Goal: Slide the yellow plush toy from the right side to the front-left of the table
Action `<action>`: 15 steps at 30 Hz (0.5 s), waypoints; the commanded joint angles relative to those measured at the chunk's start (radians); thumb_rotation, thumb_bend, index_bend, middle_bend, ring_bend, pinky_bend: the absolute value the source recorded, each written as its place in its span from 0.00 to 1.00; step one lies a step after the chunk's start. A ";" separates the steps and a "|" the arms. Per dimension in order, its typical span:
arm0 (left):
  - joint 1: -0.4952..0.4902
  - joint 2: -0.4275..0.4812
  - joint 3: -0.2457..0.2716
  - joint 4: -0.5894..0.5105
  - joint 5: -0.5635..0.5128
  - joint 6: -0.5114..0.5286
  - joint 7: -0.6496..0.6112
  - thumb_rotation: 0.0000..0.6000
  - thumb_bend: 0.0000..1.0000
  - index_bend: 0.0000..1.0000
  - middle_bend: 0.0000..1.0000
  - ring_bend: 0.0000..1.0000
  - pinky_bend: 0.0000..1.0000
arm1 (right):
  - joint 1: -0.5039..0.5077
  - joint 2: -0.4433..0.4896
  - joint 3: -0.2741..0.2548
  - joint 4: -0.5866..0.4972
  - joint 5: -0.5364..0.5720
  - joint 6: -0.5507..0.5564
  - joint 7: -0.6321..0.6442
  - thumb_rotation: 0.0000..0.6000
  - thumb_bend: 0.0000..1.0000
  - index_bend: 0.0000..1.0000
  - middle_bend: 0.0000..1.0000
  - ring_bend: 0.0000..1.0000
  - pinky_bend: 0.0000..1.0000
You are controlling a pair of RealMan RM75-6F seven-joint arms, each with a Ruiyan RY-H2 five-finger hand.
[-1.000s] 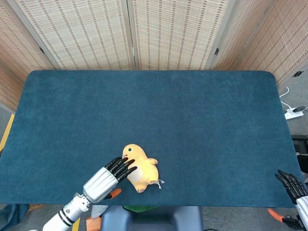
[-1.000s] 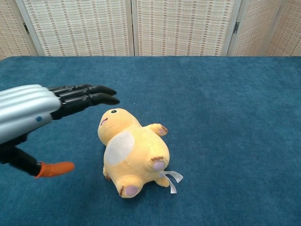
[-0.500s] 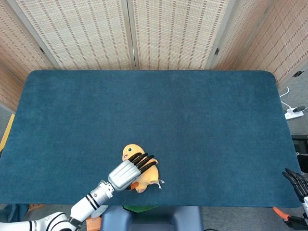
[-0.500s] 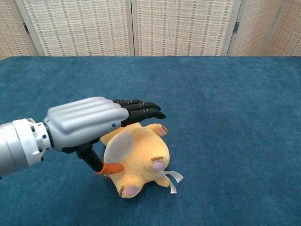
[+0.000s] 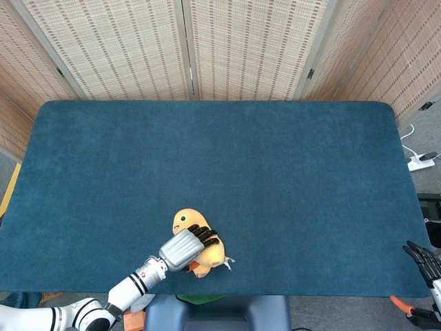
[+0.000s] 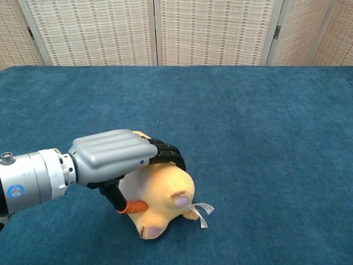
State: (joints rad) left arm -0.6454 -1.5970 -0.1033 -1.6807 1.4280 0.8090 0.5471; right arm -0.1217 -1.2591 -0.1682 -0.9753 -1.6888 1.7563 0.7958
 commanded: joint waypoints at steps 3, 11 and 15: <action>0.034 -0.016 0.051 0.046 0.117 0.142 -0.047 1.00 0.62 0.72 0.79 0.61 0.91 | -0.003 0.002 0.003 -0.006 -0.007 0.001 -0.004 1.00 0.06 0.00 0.00 0.00 0.00; 0.104 0.109 0.143 -0.006 0.312 0.358 -0.110 1.00 0.65 0.74 0.86 0.65 0.94 | -0.005 0.009 0.001 -0.038 -0.033 0.009 -0.047 1.00 0.06 0.00 0.00 0.00 0.00; 0.156 0.221 0.207 0.006 0.413 0.479 -0.136 1.00 0.65 0.74 0.86 0.65 0.93 | -0.009 0.013 -0.003 -0.072 -0.052 0.018 -0.095 1.00 0.07 0.00 0.00 0.00 0.00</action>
State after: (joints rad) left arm -0.5303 -1.4434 0.0559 -1.6751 1.7793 1.2183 0.4387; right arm -0.1287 -1.2483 -0.1688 -1.0326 -1.7311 1.7706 0.7186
